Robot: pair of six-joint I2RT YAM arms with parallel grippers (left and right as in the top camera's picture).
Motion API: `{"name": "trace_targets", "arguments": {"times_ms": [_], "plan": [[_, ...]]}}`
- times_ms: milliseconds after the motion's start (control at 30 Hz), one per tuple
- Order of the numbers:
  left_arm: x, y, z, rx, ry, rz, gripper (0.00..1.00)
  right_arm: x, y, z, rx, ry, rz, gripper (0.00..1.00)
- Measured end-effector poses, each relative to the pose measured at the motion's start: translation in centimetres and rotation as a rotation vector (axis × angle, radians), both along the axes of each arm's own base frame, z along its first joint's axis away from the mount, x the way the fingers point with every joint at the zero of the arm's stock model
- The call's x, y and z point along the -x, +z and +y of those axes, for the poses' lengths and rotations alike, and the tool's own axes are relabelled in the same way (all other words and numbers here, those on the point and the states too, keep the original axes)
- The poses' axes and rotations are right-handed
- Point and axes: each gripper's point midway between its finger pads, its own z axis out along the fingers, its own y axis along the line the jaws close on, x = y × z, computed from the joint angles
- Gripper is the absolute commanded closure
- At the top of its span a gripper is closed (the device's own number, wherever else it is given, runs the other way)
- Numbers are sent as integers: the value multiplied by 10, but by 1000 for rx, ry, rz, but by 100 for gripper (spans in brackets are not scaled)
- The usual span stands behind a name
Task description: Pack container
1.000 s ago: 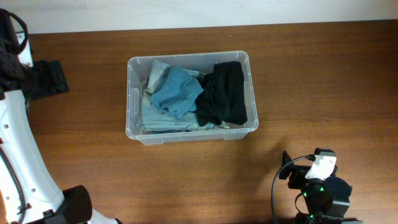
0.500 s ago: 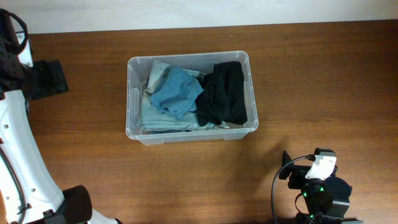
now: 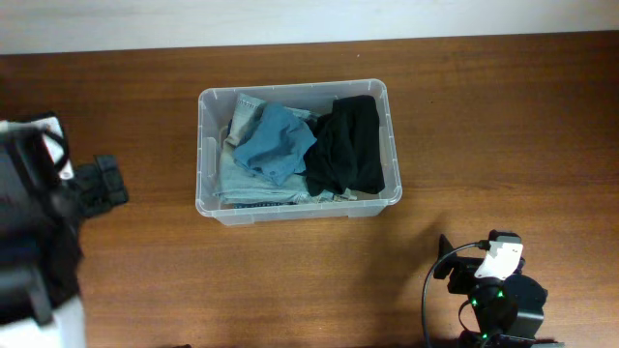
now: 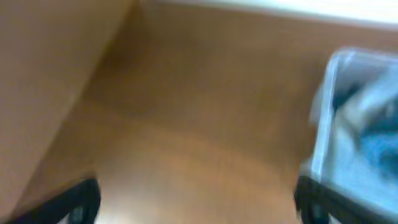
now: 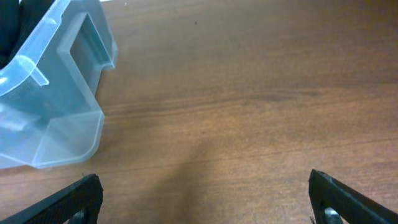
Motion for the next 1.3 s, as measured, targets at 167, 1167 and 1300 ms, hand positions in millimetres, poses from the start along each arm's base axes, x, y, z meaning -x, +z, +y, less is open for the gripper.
{"name": "trace_targets", "arguments": {"times_ms": [167,1167,1300], "plan": [[-8,-46,-24,-31,-168,-198,1,0,0,0,-1,0,1,2],[34,-192,-87,-66,-425,-500,0,0,-1,0,-1,1,1,2],[34,-192,-87,-66,-425,-500,1,0,-1,0,-1,0,1,2]]}}
